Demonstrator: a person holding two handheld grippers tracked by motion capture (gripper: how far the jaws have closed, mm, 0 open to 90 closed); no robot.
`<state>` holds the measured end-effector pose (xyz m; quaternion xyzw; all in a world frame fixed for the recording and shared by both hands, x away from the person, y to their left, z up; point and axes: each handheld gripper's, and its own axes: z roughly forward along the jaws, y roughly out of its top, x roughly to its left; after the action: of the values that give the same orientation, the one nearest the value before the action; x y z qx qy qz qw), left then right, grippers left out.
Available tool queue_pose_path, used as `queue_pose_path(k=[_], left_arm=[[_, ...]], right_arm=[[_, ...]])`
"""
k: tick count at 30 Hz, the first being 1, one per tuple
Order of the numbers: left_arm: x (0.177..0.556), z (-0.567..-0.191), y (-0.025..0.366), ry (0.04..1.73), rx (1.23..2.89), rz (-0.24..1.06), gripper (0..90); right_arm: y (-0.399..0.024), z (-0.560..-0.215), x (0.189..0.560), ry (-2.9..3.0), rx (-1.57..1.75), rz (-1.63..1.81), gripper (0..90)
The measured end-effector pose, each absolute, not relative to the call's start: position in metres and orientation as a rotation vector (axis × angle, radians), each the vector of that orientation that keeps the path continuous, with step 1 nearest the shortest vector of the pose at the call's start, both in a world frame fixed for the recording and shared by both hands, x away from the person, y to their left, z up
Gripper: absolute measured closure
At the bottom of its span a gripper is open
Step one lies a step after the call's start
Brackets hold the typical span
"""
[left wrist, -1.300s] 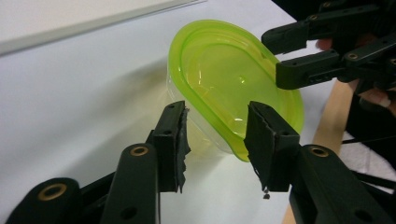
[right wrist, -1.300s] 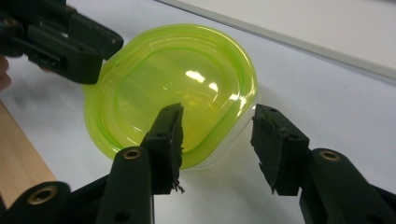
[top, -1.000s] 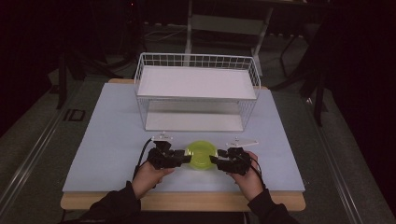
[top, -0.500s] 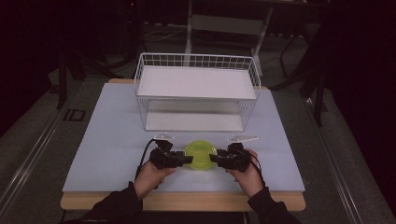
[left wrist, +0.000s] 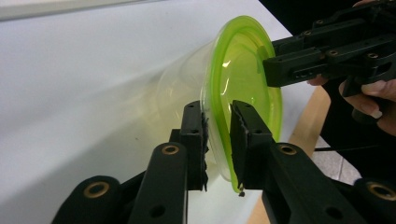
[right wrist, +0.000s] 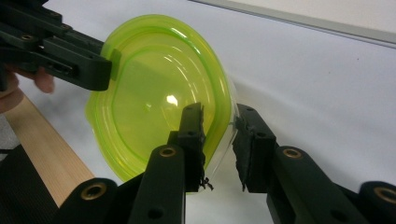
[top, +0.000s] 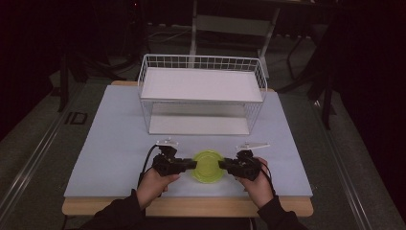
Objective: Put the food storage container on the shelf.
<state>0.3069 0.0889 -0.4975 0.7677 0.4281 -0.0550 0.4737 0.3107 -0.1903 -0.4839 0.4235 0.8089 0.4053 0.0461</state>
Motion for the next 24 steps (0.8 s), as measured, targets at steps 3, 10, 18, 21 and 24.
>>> queue_pose_path(k=[3,10,18,21,24], left_arm=[[0.304,-0.494,0.089,1.054,1.896,-0.115,82.4],[0.3,-0.49,0.09,1.055,1.9,-0.117,82.9],[0.301,-0.47,0.096,1.035,1.863,-0.097,83.2],[0.303,-0.463,0.1,1.029,1.847,-0.092,83.2],[0.304,-0.452,0.104,1.015,1.835,-0.069,83.3]], right_arm=[[-0.191,-0.483,0.308,2.455,1.316,1.241,77.7],[-0.189,-0.48,0.307,2.441,1.298,1.223,78.7],[-0.187,-0.465,0.31,2.407,1.272,1.269,78.7],[-0.184,-0.454,0.311,2.391,1.254,1.28,78.7],[-0.181,-0.442,0.314,2.373,1.238,1.289,78.7]])
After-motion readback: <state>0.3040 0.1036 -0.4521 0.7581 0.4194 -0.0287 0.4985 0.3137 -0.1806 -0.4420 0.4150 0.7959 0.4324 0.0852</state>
